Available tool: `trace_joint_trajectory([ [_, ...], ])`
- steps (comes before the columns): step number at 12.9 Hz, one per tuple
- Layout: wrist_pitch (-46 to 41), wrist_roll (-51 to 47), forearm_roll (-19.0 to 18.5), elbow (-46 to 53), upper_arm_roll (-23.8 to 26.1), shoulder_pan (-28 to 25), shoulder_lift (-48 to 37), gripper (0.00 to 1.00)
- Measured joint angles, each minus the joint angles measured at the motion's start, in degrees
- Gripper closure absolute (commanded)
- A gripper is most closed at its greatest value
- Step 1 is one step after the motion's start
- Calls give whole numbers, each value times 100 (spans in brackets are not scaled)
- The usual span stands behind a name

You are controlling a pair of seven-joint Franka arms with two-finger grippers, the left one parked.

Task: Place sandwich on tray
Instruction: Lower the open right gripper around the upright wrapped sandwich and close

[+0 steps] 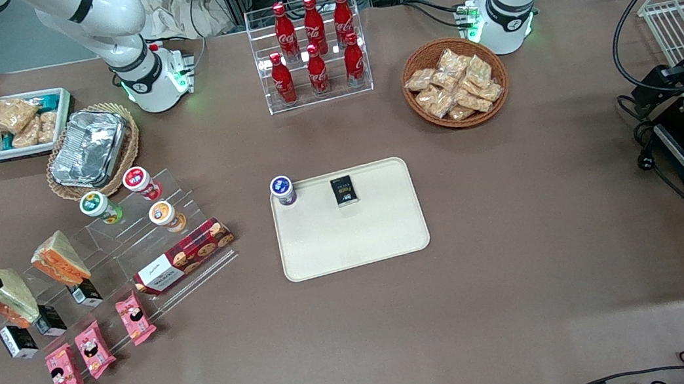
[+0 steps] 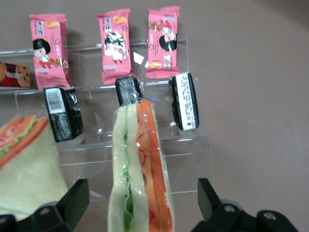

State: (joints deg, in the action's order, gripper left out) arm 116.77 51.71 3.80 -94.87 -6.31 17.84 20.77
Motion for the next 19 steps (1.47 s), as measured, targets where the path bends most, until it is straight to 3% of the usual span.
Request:
trace_joint_trajectory([
  [4,-3,83,-2,-100,1,14,136,1],
  [5,-4,107,-14,-127,1,14,142,8],
  [8,-15,143,-47,-167,1,14,145,11],
  [10,-17,167,-63,-215,-2,15,145,29],
  [11,-17,191,-66,-236,-5,27,145,32],
  [14,-17,284,-67,-254,-6,147,145,53],
  [17,-10,340,-102,-250,9,147,143,64],
  [19,-1,430,-158,-229,42,138,142,89],
])
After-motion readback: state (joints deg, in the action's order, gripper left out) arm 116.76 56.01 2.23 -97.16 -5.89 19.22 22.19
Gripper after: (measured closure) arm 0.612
